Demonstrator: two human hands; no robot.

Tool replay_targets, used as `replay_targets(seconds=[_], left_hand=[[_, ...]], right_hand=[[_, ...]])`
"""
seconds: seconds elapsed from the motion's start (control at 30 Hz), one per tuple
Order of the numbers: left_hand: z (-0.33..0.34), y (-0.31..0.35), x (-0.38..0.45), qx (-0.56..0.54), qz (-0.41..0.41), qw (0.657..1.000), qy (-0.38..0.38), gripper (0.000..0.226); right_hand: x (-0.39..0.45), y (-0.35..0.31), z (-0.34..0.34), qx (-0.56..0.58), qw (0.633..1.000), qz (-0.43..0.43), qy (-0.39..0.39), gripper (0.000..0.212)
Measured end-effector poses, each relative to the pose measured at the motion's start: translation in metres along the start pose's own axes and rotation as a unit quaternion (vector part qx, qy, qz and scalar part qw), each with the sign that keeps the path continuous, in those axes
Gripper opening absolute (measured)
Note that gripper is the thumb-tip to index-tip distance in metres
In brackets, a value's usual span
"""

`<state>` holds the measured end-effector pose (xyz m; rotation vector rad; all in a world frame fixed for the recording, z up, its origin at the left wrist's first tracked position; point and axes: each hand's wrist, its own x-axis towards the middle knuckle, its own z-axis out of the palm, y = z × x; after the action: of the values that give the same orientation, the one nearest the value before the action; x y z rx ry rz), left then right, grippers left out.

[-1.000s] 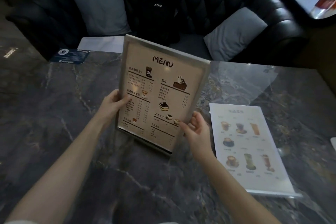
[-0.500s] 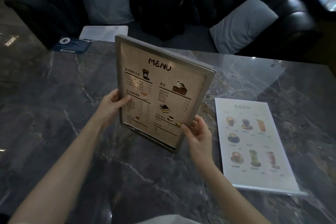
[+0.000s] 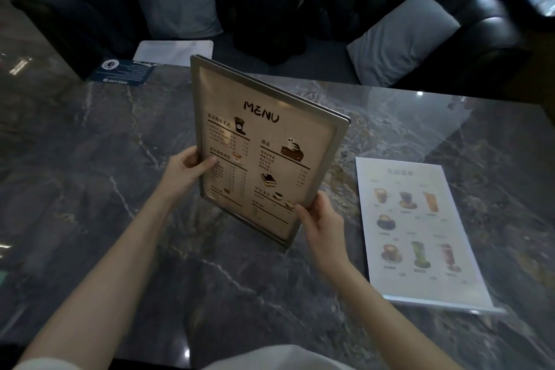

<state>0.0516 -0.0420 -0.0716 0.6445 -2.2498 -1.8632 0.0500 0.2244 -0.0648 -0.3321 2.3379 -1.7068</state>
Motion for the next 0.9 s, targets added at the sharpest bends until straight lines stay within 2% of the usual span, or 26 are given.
replay_targets(seconds=[0.07,0.2,0.33,0.43,0.5,0.57,0.63,0.77,0.9], left_hand=[[-0.001,0.005,-0.002,0.037,0.016,0.999,-0.005,0.027],[-0.002,0.016,-0.008,0.140,0.019,0.990,-0.018,0.026],[0.003,0.024,-0.010,0.311,0.005,0.950,-0.032,0.037],[0.008,0.026,-0.013,0.363,-0.038,0.930,-0.043,0.045],[0.012,0.024,-0.018,0.395,-0.044,0.917,-0.022,0.050],[0.022,0.023,-0.030,0.452,-0.018,0.891,0.036,0.059],[0.044,0.027,-0.051,0.492,0.008,0.866,0.092,0.066],[0.104,0.042,-0.103,0.497,0.100,0.852,0.131,0.061],[0.165,0.040,-0.137,0.457,0.239,0.850,0.110,0.057]], right_hand=[[0.003,-0.003,-0.005,-0.075,0.997,-0.008,-0.021,0.020],[0.007,-0.018,-0.012,-0.181,0.981,0.027,-0.071,0.019],[0.010,-0.027,-0.019,-0.276,0.954,0.020,-0.115,0.023],[0.014,-0.029,-0.030,-0.344,0.924,-0.009,-0.165,0.024],[0.018,-0.030,-0.044,-0.400,0.892,-0.047,-0.206,0.024],[0.022,-0.030,-0.064,-0.461,0.853,-0.094,-0.227,0.024],[0.023,-0.025,-0.087,-0.499,0.830,-0.121,-0.217,0.024],[0.017,-0.002,-0.143,-0.511,0.833,-0.140,-0.161,0.028],[0.002,0.039,-0.207,-0.526,0.834,-0.122,-0.118,0.022]])
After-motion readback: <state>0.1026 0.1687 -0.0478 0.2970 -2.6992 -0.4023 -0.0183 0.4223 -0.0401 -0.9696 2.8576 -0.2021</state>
